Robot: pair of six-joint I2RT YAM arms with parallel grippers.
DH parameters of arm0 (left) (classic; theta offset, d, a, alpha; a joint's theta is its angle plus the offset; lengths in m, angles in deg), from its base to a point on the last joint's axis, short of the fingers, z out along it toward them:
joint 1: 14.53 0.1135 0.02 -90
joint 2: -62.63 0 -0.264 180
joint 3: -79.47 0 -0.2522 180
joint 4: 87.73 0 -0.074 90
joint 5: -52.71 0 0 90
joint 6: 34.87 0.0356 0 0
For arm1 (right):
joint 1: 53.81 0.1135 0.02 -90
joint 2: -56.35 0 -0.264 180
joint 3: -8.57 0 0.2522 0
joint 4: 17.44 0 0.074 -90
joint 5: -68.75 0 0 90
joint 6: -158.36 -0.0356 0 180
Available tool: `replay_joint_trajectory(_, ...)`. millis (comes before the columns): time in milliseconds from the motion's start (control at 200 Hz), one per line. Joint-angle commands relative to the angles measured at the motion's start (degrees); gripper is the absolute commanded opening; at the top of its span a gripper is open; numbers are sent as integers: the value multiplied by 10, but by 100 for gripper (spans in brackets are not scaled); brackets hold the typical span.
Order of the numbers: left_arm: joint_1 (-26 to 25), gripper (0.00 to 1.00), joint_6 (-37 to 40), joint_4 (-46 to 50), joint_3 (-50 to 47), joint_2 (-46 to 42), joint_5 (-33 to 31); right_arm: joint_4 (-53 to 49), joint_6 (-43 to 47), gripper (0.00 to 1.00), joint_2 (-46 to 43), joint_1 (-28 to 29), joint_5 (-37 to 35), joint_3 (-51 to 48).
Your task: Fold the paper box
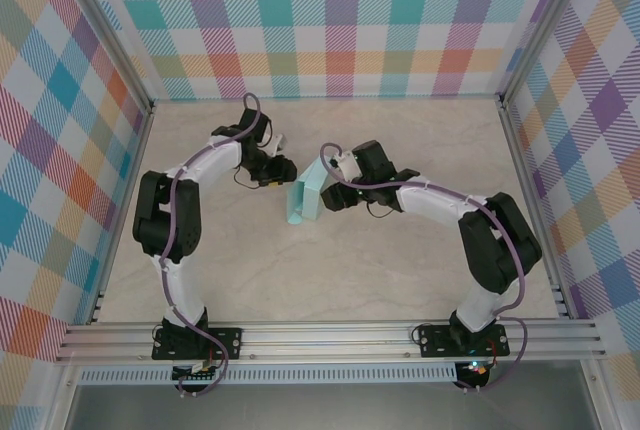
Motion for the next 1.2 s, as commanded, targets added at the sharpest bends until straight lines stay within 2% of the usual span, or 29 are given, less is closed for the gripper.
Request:
replay_joint_trajectory(0, 6, 45, 1, -19, -9, -24, 17, -38, 113, 66, -18, -4, -24, 5)
replay_joint_trajectory(165, 6, 45, 2, -18, -11, -24, 19, -64, 333, 69, -78, -9, -82, -13)
replay_joint_trajectory(265, 6, 45, 4, -18, -11, -23, 19, -115, 424, 70, -97, -31, -77, 13)
replay_joint_trajectory(425, 6, 45, 1, -28, -12, -22, 26, -214, 531, 74, -104, -61, -31, 70)
replay_joint_trajectory(510, 6, 46, -3, -35, -11, -22, 34, -254, 652, 78, -118, -65, 19, 63)
replay_joint_trajectory(575, 6, 46, -9, -47, -13, -19, 43, -249, 726, 83, -130, -66, 26, 44)
replay_joint_trajectory(820, 6, 46, -22, -67, -11, -4, 58, -242, 721, 82, -149, -94, 24, 39)
replay_joint_trajectory(900, 2, 50, -19, -69, -6, -1, 73, -176, 668, 82, -181, -110, 7, 8)
replay_joint_trajectory(950, -3, 51, -15, -72, -4, -2, 81, -111, 584, 83, -205, -127, -12, -12)
replay_joint_trajectory(1020, -15, 51, -18, -80, -4, -1, 92, -44, 351, 84, -222, -153, -80, -10)
replay_joint_trajectory(1075, -26, 52, -28, -92, -5, 1, 106, -72, 117, 86, -219, -192, -110, 9)
replay_joint_trajectory(1105, -34, 53, -31, -96, -6, 3, 111, -113, -15, 86, -215, -220, -92, 18)
replay_joint_trajectory(1135, -43, 53, -32, -95, -4, 5, 111, -140, -115, 86, -206, -254, -43, 18)
replay_joint_trajectory(1195, -61, 54, -27, -91, -7, 10, 109, -173, -232, 84, -181, -305, 75, 0)
